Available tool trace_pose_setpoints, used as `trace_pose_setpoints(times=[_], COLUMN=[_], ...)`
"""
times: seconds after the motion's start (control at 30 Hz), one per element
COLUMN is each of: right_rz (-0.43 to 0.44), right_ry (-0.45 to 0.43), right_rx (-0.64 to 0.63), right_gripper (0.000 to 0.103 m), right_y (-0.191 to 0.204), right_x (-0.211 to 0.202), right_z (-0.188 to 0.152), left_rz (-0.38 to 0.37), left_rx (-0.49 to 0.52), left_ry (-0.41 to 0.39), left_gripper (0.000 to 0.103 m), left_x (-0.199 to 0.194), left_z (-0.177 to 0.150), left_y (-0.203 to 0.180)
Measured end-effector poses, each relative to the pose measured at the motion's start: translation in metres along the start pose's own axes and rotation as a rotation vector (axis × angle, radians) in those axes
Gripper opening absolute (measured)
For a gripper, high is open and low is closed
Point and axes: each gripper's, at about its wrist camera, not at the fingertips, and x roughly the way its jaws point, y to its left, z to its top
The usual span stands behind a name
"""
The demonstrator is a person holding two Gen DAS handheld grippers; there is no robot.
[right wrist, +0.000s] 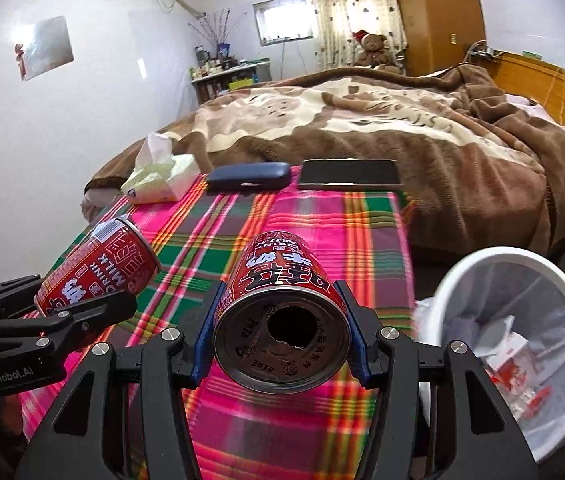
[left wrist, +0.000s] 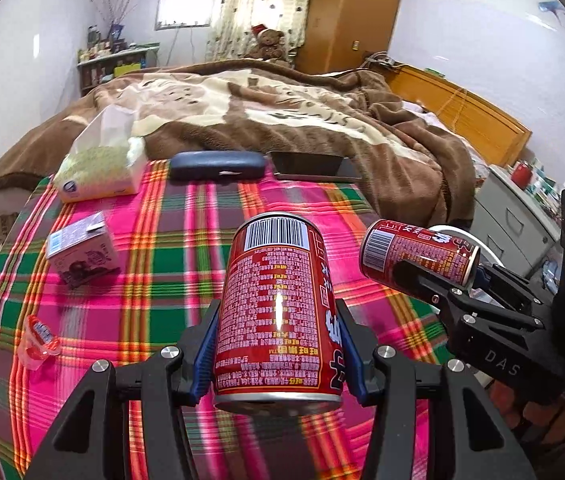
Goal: Collect trash
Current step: 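Carry both red cans over the white bin and open both tools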
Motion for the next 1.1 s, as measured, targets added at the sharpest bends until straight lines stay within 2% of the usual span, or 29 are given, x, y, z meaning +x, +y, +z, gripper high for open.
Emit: trace_pose_setpoints(times=[0.6, 1.1], right_rz=[-0.141, -0.284], right_ry=[-0.065, 0.002], right_rx=[0.127, 0.216], right_gripper=[0.055, 0.055], right_y=[-0.088, -0.154], right_x=[-0.045, -0.054], right_z=[-0.011, -0.031], left_rz=[-0.106, -0.224], left_rx=[0.140, 0.214], left_ry=[0.003, 0.085], left_gripper=[0.052, 0.052], left_x=[0.017, 0.071], left_z=[0.013, 0.018], left_y=[-0.107, -0.195])
